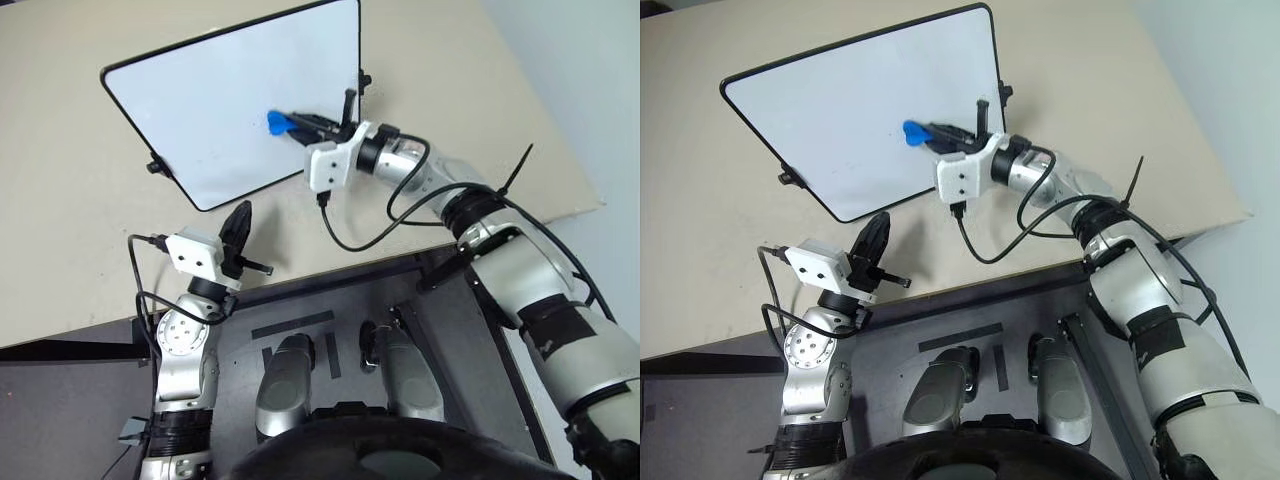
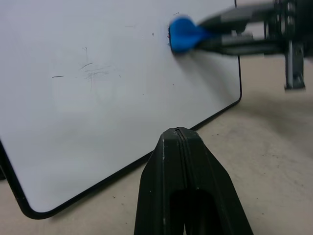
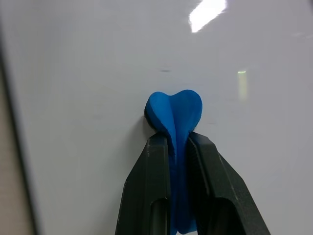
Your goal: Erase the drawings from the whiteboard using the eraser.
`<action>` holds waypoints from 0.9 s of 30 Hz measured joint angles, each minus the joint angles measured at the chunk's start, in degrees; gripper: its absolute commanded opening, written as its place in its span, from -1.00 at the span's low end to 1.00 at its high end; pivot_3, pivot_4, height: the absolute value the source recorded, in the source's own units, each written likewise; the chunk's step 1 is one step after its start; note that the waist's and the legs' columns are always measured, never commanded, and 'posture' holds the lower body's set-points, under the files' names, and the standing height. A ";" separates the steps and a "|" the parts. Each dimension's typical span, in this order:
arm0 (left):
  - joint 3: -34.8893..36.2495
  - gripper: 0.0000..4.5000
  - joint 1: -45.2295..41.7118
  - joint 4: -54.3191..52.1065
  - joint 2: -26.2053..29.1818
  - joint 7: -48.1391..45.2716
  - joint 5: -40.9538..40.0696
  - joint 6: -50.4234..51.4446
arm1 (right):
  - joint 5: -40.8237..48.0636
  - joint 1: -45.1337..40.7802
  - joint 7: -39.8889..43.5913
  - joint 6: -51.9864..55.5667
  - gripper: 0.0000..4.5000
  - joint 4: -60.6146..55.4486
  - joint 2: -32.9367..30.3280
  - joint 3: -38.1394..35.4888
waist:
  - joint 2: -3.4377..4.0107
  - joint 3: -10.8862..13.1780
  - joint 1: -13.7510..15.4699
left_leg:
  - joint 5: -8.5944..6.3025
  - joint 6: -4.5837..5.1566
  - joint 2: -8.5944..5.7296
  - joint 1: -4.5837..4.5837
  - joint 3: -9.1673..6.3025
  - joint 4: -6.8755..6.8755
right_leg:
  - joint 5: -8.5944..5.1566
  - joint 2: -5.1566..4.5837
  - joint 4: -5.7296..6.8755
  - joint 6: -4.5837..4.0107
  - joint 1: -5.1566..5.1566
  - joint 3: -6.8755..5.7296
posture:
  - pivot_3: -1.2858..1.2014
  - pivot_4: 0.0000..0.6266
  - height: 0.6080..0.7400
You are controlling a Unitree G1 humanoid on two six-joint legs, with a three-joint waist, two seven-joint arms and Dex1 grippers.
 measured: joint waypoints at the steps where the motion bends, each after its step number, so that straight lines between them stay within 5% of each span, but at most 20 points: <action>1: 0.00 -1.00 -0.01 0.00 0.00 0.00 0.00 0.00 | -0.07 0.35 0.42 0.04 -0.89 0.07 0.22 0.20 | 0.00 0.00 0.00 | 0.00 0.00 0.00 -0.01 0.00 0.00 | -0.01 0.00 -0.02 0.02 0.00 0.00 | 0.03 -0.52 1.00; 17: -0.12 -1.00 -0.72 0.00 0.04 -0.12 0.00 0.07 | -0.96 -4.79 -5.69 1.17 -0.89 -1.52 -1.84 -1.06 | 0.04 0.02 -0.01 | -0.02 -0.04 0.04 0.01 0.02 -0.09 | 0.10 0.00 -0.03 -0.11 -0.01 0.00 | 0.03 -0.52 1.00; 27: -0.20 -1.00 -1.23 0.00 0.03 -0.11 0.00 0.10 | -0.91 -0.14 -1.68 0.60 -0.89 -1.43 0.36 -0.26 | 0.05 0.03 -0.04 | 0.05 0.01 0.06 -0.05 0.08 -0.07 | 0.02 0.00 -0.14 0.04 0.00 -0.01 | 0.03 -0.52 1.00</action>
